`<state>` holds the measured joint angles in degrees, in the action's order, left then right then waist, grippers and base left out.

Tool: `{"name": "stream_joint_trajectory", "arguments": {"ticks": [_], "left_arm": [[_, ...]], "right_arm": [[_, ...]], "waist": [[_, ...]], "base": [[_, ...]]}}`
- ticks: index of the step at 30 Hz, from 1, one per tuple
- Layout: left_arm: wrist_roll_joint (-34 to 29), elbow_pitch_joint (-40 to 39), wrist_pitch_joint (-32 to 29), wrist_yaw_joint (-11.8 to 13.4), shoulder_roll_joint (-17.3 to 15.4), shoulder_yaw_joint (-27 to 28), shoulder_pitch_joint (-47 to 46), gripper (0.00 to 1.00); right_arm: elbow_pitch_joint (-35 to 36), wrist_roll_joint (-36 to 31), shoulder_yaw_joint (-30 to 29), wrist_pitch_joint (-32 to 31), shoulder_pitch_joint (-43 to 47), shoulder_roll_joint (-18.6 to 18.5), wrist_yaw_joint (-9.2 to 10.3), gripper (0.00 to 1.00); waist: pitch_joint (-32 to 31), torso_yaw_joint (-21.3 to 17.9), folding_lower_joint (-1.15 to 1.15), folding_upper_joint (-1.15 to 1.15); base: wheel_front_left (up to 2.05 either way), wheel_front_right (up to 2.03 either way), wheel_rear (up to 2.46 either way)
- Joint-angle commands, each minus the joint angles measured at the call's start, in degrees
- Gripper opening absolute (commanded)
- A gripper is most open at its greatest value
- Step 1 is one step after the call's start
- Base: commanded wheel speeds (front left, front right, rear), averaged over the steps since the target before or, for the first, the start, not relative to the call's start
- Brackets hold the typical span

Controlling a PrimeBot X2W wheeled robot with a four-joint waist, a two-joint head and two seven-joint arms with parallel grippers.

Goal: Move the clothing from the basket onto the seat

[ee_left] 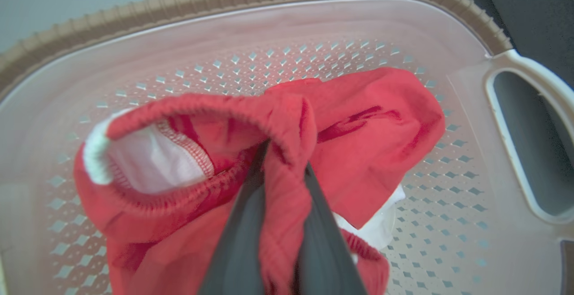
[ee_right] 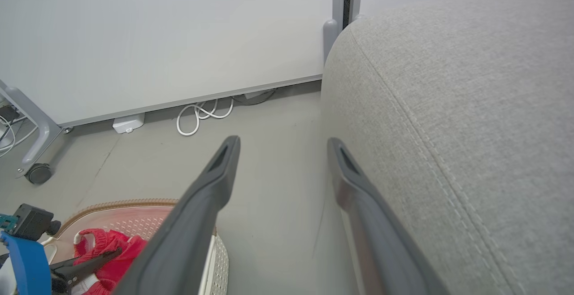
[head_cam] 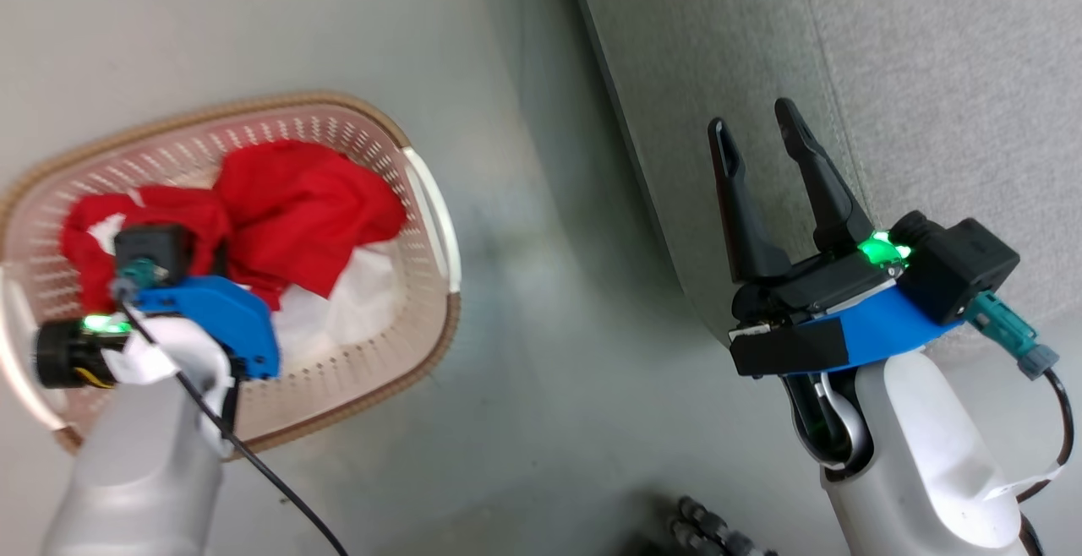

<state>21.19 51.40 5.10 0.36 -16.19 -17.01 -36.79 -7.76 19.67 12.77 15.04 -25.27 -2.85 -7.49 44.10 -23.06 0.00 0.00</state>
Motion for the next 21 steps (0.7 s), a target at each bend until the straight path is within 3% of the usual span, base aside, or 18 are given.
{"name": "stream_joint_trajectory", "arguments": {"ticks": [1, 11, 21], "left_arm": [[0.03, 0.39, 0.74, -0.54, 0.59, -0.47, -0.21, 0.00], [-2.64, 4.85, 6.75, -5.79, 7.36, -7.48, -0.21, 0.00], [-0.76, 5.40, 9.29, -7.79, 12.26, -12.90, 0.58, 0.00]], "right_arm": [[-0.32, -0.67, -0.20, 0.20, 0.85, -0.06, -0.01, 1.00], [-3.85, -5.08, -1.27, 0.19, 4.02, -0.09, -0.01, 1.00], [-7.66, -6.22, 0.43, 0.16, 8.13, -0.11, -0.01, 1.00]], "waist": [[-3.97, 2.47, 0.00, 0.00], [-18.97, 9.12, 0.00, 0.00], [-31.26, 12.80, 0.00, 0.00]], "base": [[0.00, 0.00, 0.00], [0.00, 0.00, 0.00], [0.00, 0.00, 0.00]]}}
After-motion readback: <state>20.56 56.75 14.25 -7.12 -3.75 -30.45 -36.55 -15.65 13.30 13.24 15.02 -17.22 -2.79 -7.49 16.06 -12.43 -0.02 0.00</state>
